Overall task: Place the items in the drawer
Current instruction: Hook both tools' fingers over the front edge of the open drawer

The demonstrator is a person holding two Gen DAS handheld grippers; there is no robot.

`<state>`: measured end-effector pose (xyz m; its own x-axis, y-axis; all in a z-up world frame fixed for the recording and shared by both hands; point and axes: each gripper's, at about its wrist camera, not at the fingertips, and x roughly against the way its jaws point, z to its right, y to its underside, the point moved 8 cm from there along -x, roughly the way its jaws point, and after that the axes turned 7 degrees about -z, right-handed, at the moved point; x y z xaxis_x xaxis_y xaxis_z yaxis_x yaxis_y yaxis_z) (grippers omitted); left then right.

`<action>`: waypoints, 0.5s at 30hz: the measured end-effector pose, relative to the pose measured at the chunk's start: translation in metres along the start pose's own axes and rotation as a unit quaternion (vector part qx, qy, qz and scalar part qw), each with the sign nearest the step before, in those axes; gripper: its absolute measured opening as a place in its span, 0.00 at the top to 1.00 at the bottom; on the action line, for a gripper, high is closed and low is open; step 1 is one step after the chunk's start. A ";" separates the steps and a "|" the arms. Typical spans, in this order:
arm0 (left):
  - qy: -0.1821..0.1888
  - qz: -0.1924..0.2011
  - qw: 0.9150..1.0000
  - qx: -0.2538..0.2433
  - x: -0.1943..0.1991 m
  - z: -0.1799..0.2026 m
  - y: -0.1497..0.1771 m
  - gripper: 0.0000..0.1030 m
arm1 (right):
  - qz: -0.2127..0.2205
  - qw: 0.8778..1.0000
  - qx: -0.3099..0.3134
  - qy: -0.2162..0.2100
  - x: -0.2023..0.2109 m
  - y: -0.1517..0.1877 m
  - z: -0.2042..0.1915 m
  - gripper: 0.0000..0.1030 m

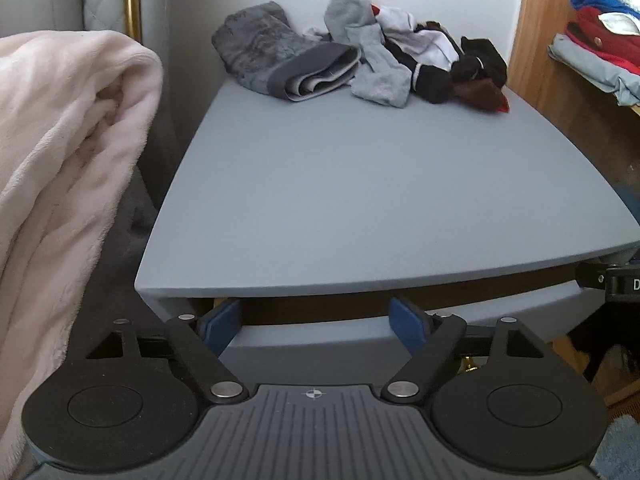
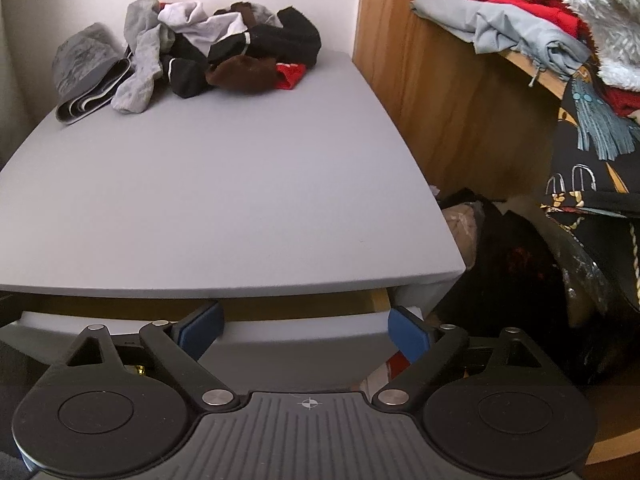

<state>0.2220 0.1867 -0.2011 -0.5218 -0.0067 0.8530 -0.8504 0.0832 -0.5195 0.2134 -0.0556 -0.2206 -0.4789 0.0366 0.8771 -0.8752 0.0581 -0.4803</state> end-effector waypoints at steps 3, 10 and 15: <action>0.009 -0.008 1.000 -0.002 -0.001 -0.002 0.001 0.19 | -0.006 1.000 0.000 -0.001 0.000 0.001 0.000 0.15; 0.011 -0.017 1.000 0.000 0.004 -0.002 0.008 0.19 | -0.025 1.000 0.005 -0.006 0.005 0.009 0.001 0.15; 0.010 -0.017 1.000 -0.008 0.007 -0.001 0.012 0.19 | -0.027 1.000 -0.004 -0.013 0.009 0.008 0.000 0.20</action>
<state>0.2079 0.1882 -0.2017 -0.4915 0.0104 0.8708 -0.8660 0.0995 -0.4900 0.2018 -0.0547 -0.2165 -0.4321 0.0074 0.9018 -0.8995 0.0672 -0.4316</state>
